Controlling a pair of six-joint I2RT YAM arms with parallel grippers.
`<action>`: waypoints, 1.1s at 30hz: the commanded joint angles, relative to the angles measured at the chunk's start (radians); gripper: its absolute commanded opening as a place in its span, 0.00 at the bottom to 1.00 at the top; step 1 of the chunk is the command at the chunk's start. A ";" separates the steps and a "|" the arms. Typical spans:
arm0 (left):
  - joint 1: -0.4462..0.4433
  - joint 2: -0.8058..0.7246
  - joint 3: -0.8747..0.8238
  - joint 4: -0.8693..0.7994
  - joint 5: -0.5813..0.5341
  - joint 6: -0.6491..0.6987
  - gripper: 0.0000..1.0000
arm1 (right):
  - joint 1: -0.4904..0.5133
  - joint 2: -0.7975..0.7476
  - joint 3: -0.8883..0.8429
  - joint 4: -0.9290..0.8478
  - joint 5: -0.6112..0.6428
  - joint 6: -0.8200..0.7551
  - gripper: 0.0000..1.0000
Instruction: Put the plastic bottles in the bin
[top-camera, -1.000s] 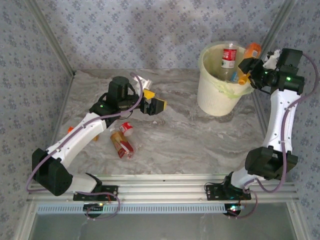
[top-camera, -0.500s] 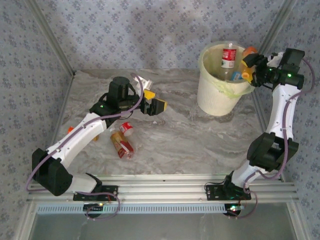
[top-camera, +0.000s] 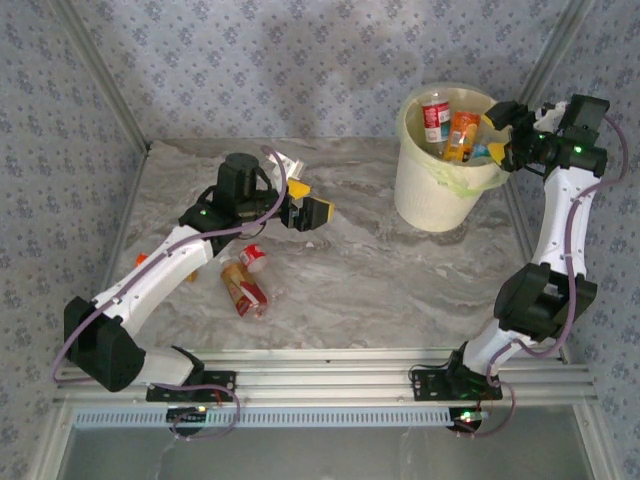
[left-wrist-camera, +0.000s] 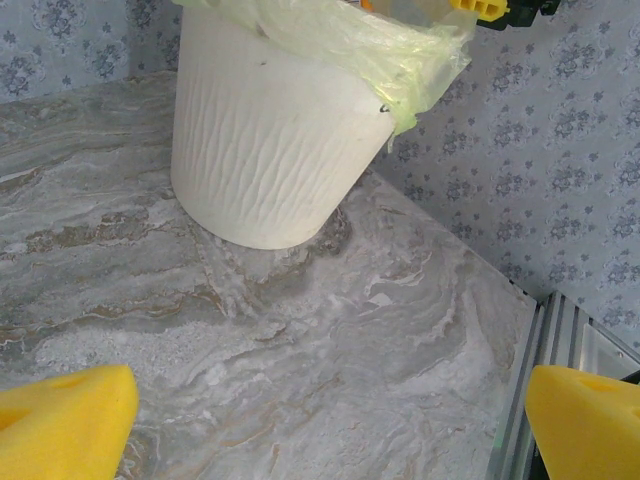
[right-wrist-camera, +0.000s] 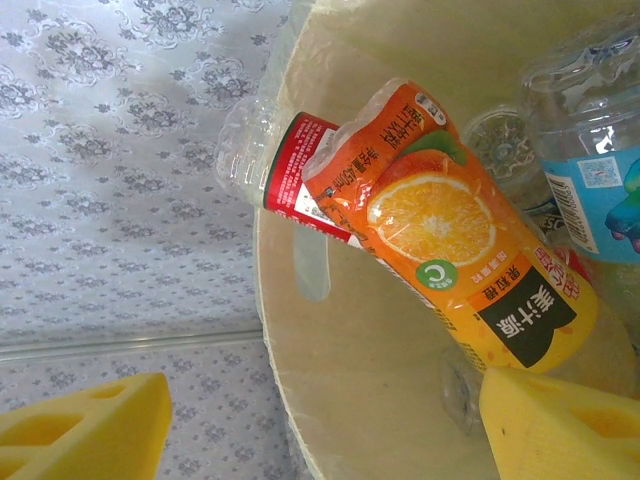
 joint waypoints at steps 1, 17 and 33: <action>-0.006 -0.037 0.006 -0.015 -0.015 0.023 1.00 | -0.007 -0.054 0.038 -0.068 0.025 -0.064 0.83; -0.004 -0.066 0.056 -0.212 -0.360 -0.039 1.00 | 0.201 -0.503 -0.285 -0.109 0.205 -0.367 0.84; 0.145 -0.067 0.023 -0.626 -0.567 -0.423 1.00 | 0.746 -0.762 -0.726 -0.010 0.347 -0.351 0.95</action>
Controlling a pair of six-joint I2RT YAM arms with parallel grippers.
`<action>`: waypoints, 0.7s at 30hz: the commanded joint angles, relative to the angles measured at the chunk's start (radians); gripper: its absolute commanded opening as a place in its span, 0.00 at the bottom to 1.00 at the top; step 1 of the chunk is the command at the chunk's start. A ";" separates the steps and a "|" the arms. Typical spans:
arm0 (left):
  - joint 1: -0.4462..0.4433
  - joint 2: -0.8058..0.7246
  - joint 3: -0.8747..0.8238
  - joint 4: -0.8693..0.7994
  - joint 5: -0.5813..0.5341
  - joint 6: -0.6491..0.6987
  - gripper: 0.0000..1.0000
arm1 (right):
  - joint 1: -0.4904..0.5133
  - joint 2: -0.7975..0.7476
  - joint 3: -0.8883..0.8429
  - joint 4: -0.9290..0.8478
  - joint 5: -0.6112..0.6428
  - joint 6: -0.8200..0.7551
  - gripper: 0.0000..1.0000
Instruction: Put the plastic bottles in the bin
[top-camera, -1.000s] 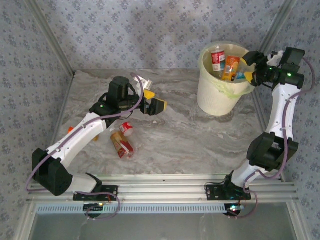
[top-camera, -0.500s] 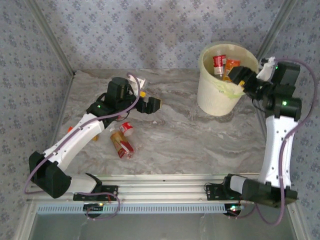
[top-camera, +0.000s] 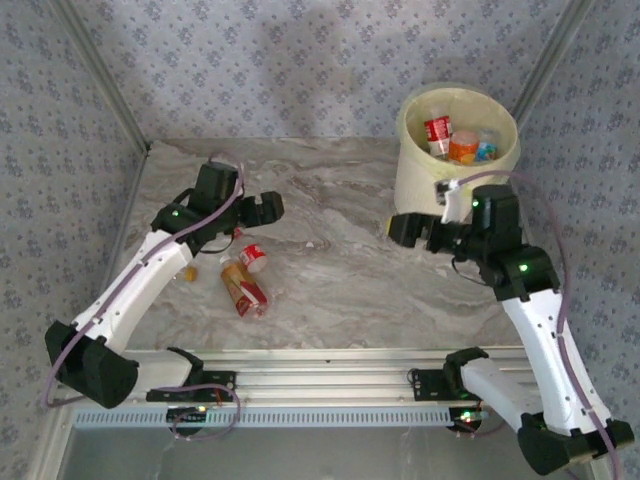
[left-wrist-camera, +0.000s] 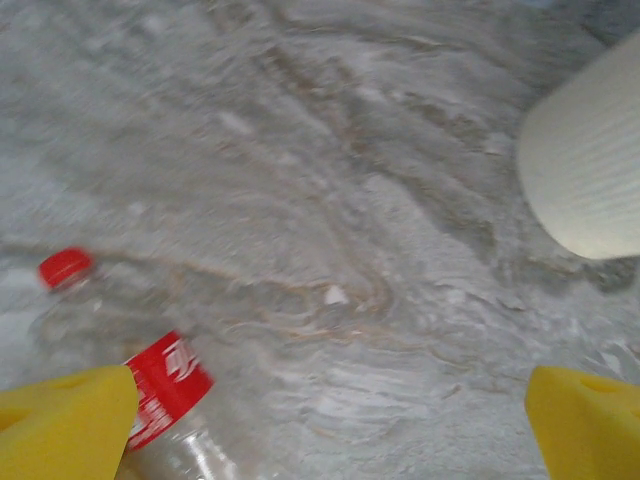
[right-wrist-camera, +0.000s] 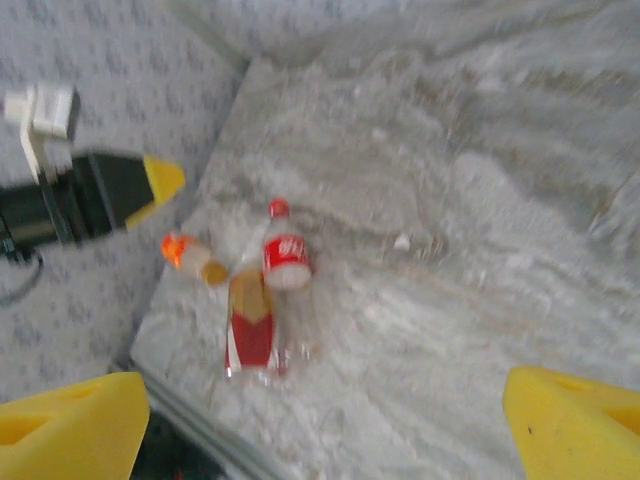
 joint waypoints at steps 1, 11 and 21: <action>0.032 0.037 0.006 -0.145 -0.043 -0.088 1.00 | 0.096 -0.006 -0.069 0.043 0.065 0.019 0.96; 0.053 0.185 -0.015 -0.133 -0.031 -0.156 0.97 | 0.326 0.063 -0.167 0.119 0.191 0.064 1.00; 0.059 0.340 -0.026 -0.104 -0.031 -0.174 0.92 | 0.341 0.063 -0.175 0.096 0.246 0.067 1.00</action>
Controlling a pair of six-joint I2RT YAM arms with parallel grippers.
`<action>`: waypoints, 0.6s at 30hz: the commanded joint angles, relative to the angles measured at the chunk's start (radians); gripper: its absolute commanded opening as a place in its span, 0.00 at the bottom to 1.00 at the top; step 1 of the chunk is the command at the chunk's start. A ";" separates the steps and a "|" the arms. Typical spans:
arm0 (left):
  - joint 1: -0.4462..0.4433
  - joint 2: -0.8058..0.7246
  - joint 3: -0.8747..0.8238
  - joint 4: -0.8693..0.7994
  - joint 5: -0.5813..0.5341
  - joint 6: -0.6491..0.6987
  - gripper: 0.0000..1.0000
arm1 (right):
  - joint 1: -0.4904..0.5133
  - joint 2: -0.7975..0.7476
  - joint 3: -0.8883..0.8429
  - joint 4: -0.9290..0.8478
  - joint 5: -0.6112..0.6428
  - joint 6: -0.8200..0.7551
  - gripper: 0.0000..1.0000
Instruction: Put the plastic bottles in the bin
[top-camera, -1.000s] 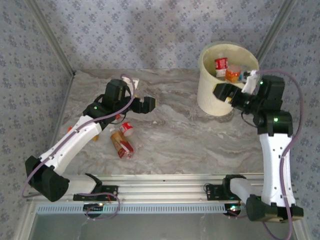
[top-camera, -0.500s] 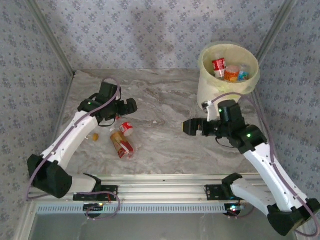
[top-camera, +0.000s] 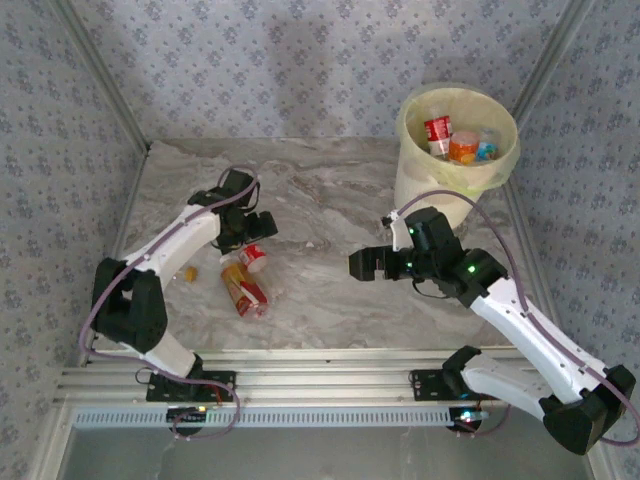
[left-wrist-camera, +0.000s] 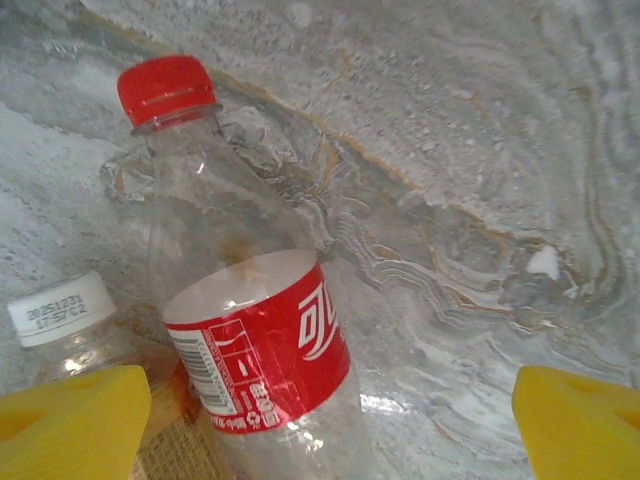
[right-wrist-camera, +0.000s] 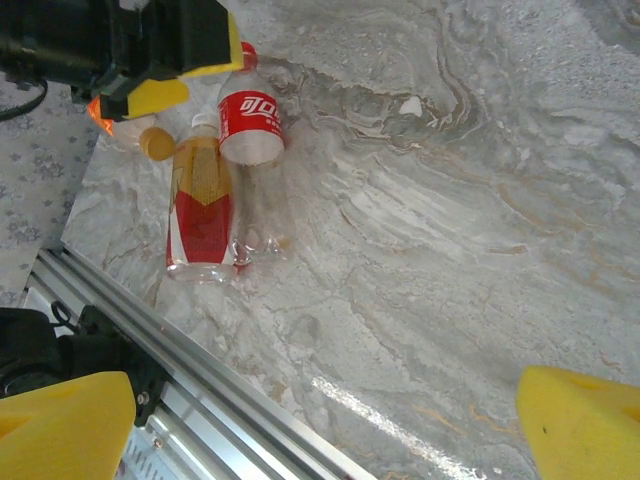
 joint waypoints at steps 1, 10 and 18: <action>0.002 0.028 -0.008 -0.001 -0.010 -0.018 0.92 | 0.006 -0.014 -0.006 -0.005 0.036 0.009 1.00; 0.001 0.100 -0.009 0.015 0.004 -0.011 0.91 | 0.005 -0.008 0.004 -0.034 0.054 0.012 1.00; 0.002 0.151 -0.004 0.025 0.023 -0.001 0.89 | 0.005 -0.004 -0.007 -0.023 0.055 0.013 1.00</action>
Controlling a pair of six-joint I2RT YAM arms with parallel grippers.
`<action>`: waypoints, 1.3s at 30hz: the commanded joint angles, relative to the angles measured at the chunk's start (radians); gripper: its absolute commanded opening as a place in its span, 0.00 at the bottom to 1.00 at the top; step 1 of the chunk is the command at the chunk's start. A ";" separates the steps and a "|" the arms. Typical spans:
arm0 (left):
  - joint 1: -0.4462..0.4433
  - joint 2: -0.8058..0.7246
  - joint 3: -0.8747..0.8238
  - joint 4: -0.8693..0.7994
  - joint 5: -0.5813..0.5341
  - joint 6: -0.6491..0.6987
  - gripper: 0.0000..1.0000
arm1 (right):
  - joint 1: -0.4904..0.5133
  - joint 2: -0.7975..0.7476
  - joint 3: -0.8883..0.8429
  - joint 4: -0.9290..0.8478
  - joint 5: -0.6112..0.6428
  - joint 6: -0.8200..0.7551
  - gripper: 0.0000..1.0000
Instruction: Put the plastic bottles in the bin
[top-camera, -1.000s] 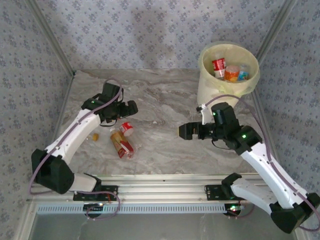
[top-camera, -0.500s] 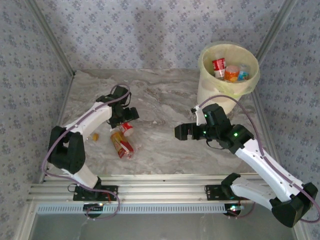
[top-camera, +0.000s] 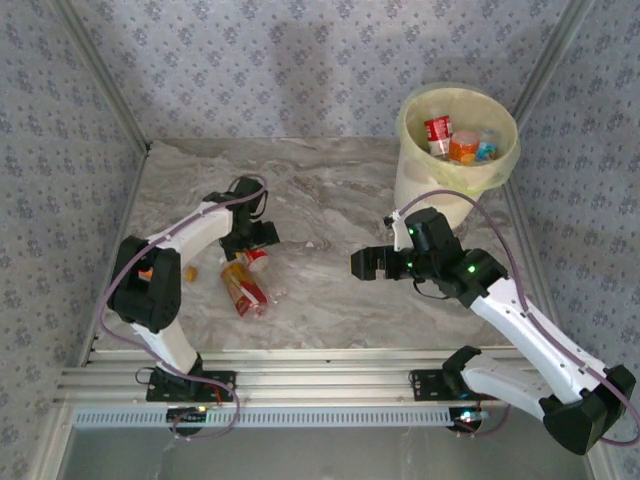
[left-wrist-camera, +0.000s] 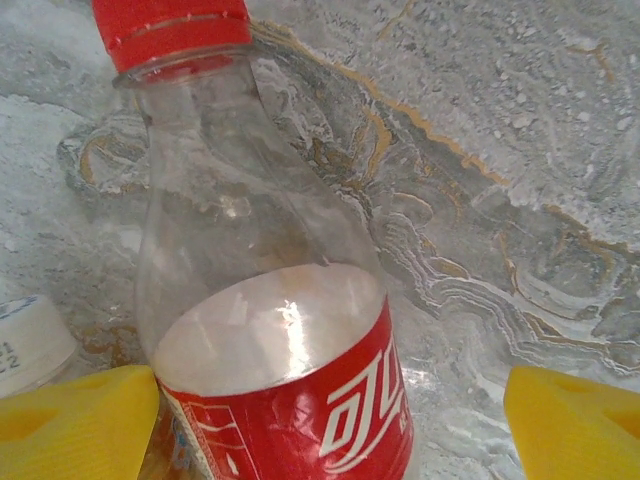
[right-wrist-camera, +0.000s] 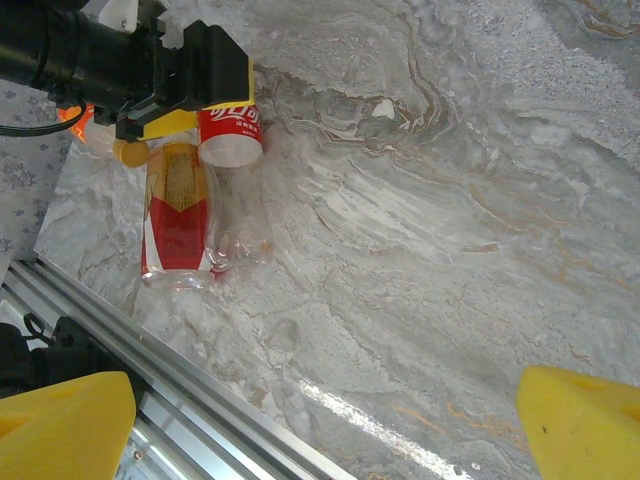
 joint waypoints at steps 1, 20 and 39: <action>-0.001 0.022 0.000 0.008 0.023 0.002 0.89 | 0.005 -0.007 -0.007 -0.006 0.013 0.012 1.00; -0.035 0.099 0.049 0.133 0.111 -0.015 0.68 | 0.005 0.003 -0.061 0.042 0.022 0.020 1.00; -0.168 0.020 0.103 0.328 0.337 -0.186 0.55 | 0.034 0.220 -0.194 0.516 -0.124 0.239 0.89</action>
